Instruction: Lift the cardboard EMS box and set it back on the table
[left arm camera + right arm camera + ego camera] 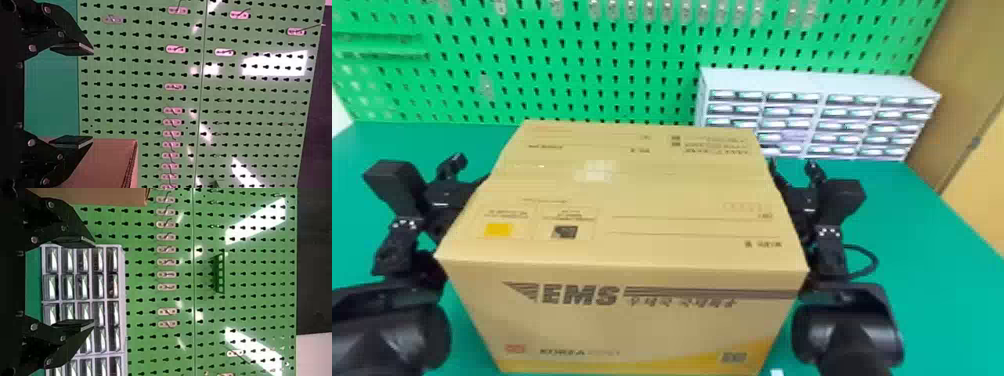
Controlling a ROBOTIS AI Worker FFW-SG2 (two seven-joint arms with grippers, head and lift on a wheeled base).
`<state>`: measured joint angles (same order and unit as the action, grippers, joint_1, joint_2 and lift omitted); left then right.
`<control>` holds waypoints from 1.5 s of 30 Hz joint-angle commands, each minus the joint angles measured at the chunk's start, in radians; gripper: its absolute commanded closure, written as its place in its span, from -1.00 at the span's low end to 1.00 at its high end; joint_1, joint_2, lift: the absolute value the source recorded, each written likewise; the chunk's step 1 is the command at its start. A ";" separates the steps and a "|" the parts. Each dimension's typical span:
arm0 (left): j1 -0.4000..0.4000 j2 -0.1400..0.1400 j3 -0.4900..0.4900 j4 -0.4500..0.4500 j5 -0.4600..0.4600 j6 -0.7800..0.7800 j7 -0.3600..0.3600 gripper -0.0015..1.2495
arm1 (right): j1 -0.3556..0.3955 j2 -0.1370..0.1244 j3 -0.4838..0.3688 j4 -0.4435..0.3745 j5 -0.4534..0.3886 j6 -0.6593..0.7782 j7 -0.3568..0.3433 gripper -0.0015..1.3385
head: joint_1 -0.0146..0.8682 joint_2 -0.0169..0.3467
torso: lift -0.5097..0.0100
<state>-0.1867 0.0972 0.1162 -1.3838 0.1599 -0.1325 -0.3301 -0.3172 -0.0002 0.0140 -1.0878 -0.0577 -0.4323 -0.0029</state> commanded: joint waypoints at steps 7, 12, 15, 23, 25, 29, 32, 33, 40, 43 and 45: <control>-0.031 0.001 0.034 -0.098 -0.026 0.090 0.023 -0.27 | -0.008 -0.007 0.026 -0.193 0.035 0.184 0.000 -0.18 | 0.57 -0.98 | 0.60; -0.050 -0.001 0.054 -0.149 -0.042 0.143 0.039 -0.27 | -0.003 0.000 0.011 -0.285 0.078 0.254 0.000 -0.18 | 0.57 -0.98 | 0.60; -0.060 -0.001 0.065 -0.173 -0.049 0.171 0.042 -0.27 | -0.002 0.001 0.006 -0.327 0.090 0.282 0.000 -0.18 | 0.57 -0.98 | 0.60; -0.074 0.001 0.071 -0.196 -0.056 0.194 0.046 -0.27 | -0.002 0.001 -0.002 -0.382 0.102 0.303 -0.003 -0.18 | 0.57 -0.98 | 0.60; -0.076 -0.001 0.069 -0.196 -0.056 0.194 0.048 -0.27 | 0.000 0.001 -0.006 -0.385 0.102 0.303 -0.005 -0.18 | 0.57 -0.98 | 0.60; -0.076 0.001 0.069 -0.196 -0.056 0.194 0.049 -0.27 | 0.003 0.001 -0.012 -0.386 0.104 0.303 -0.009 -0.18 | 0.57 -0.98 | 0.60; -0.074 -0.001 0.069 -0.196 -0.054 0.195 0.049 -0.27 | 0.003 0.001 -0.017 -0.386 0.105 0.303 -0.011 -0.18 | 0.57 -0.98 | 0.60; -0.074 0.001 0.069 -0.196 -0.054 0.194 0.049 -0.27 | 0.003 0.001 -0.019 -0.386 0.105 0.303 -0.012 -0.18 | 0.57 -0.98 | 0.60; -0.076 -0.001 0.071 -0.196 -0.054 0.195 0.049 -0.27 | 0.003 0.001 -0.023 -0.386 0.105 0.303 -0.014 -0.18 | 0.57 -0.98 | 0.60; -0.074 0.001 0.071 -0.196 -0.054 0.194 0.051 -0.27 | 0.003 0.001 -0.023 -0.386 0.105 0.303 -0.014 -0.18 | 0.57 -0.98 | 0.60; -0.074 -0.001 0.072 -0.196 -0.054 0.194 0.051 -0.27 | 0.003 0.001 -0.023 -0.386 0.105 0.303 -0.012 -0.18 | 0.57 -0.98 | 0.60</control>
<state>-0.2617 0.0972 0.1870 -1.5800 0.1058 0.0617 -0.2799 -0.3144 0.0002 -0.0091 -1.4741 0.0476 -0.1288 -0.0167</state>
